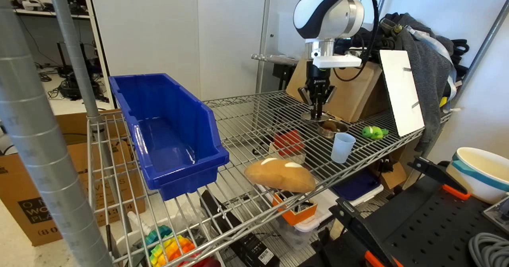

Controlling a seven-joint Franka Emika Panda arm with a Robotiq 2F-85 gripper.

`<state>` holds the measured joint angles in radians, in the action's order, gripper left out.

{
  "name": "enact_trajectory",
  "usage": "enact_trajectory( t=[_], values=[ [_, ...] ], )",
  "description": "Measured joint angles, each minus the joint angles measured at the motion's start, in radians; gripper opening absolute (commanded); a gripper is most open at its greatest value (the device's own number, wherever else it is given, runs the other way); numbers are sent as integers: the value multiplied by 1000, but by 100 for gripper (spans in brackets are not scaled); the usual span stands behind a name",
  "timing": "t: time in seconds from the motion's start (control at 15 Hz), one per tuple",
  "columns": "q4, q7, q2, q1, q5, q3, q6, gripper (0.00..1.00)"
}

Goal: Cover the pan with the silver lid

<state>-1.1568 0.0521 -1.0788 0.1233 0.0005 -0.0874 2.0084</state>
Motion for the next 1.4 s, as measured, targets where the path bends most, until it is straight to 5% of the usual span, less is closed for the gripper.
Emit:
enact_trajectory(
  t=[0.93,1.4],
  values=[
    [-676,-14,401,-9,-6,-13,338,5],
    [-776,-7,419,-13,-7,-13,560,5]
  ],
)
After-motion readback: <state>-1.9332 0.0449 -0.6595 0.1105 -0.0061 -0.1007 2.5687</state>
